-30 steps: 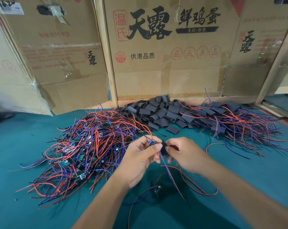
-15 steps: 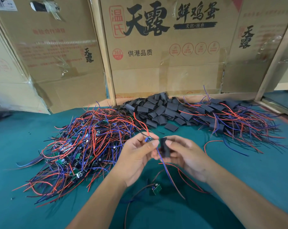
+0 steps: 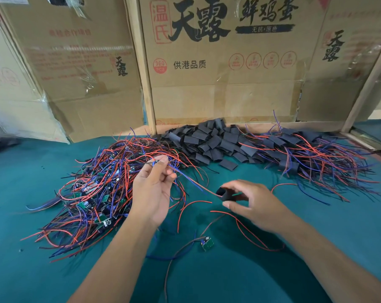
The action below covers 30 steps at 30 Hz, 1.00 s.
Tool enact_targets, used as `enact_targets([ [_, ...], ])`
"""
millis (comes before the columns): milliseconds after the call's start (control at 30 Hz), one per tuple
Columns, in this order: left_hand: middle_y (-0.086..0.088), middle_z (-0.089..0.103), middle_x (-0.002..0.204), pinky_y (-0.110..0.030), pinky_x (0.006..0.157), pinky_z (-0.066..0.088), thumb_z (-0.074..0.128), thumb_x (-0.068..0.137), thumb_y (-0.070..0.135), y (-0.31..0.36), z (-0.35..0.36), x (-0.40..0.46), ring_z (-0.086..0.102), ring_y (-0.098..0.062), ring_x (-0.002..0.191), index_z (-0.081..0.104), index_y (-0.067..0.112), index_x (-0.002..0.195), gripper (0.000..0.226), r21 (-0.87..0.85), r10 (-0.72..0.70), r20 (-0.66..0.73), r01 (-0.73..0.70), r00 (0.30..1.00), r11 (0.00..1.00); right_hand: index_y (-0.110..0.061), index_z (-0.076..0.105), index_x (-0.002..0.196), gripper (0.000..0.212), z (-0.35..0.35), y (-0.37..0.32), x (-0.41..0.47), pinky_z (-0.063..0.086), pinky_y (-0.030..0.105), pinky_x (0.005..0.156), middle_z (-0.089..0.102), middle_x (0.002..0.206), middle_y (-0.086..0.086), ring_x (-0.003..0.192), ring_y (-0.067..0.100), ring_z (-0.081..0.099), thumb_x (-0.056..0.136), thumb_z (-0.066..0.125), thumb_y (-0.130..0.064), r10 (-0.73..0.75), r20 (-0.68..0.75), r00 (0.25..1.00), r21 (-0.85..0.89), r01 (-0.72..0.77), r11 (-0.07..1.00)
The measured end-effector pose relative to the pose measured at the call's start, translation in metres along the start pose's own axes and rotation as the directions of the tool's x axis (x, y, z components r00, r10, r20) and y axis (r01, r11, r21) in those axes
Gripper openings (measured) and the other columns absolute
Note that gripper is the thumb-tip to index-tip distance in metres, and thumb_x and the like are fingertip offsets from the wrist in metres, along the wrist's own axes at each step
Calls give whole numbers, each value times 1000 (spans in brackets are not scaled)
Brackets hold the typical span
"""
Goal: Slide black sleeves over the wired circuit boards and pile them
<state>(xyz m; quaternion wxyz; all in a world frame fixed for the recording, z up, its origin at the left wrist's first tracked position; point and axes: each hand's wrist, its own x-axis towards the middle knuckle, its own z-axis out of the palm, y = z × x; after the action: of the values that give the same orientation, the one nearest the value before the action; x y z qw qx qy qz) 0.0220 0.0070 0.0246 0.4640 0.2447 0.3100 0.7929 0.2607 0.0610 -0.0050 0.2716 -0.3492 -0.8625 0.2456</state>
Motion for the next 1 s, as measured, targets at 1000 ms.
enact_targets([
  [1000, 2, 55, 63, -18, 61, 52, 63, 94, 3, -1, 0, -1, 55, -8, 57, 58, 12, 81, 16, 12, 11, -157, -10, 987, 1000, -34, 64, 110, 25, 23, -24, -6, 49, 16, 92, 69, 106, -16, 106, 8, 66, 86, 69, -29, -45, -104, 994, 307, 75, 949],
])
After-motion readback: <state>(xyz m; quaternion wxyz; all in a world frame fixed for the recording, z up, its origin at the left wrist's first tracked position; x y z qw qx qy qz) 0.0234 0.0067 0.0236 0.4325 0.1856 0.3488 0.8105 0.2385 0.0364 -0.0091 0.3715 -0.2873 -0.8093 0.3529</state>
